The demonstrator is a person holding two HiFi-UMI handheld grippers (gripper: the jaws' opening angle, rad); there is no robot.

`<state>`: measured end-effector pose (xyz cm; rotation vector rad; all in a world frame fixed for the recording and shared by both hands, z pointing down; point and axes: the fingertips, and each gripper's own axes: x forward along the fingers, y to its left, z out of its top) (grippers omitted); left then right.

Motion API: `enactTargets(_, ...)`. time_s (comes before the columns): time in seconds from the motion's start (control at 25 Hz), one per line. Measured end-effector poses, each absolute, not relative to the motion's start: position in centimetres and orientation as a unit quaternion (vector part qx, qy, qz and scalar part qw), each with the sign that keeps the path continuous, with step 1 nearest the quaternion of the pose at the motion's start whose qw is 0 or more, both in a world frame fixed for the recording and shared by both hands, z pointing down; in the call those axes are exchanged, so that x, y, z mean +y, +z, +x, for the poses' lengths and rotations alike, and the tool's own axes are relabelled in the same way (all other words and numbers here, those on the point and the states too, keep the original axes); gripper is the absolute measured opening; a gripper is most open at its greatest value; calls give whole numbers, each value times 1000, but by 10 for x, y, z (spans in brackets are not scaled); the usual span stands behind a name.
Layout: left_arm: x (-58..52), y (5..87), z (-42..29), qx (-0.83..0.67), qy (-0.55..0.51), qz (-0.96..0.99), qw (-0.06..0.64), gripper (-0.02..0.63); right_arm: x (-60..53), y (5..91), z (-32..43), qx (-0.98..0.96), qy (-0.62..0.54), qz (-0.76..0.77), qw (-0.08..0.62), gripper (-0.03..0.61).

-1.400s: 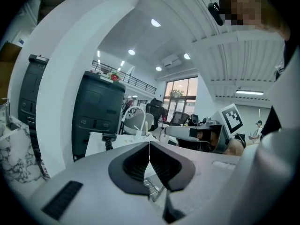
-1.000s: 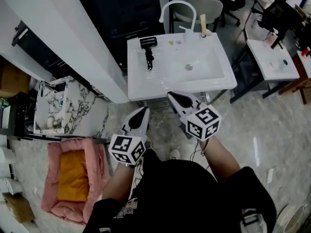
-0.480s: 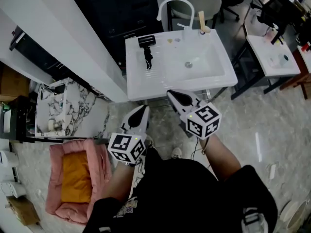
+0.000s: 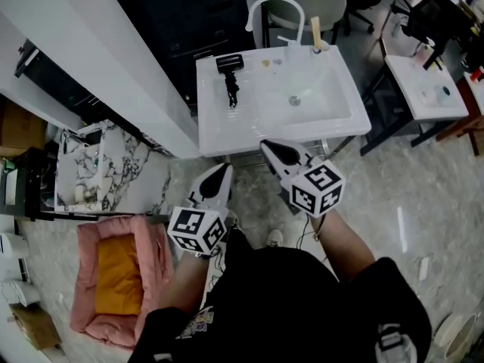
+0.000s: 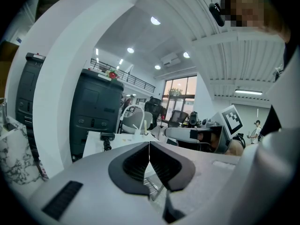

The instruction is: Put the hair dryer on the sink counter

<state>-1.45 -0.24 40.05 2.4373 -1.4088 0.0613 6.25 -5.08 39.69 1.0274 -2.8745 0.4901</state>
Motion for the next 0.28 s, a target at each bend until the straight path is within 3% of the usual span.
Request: enactTargets(0.28, 1, 402, -14, -495, 19, 854, 162, 5, -48, 399, 61, -931, 159, 329, 22, -3)
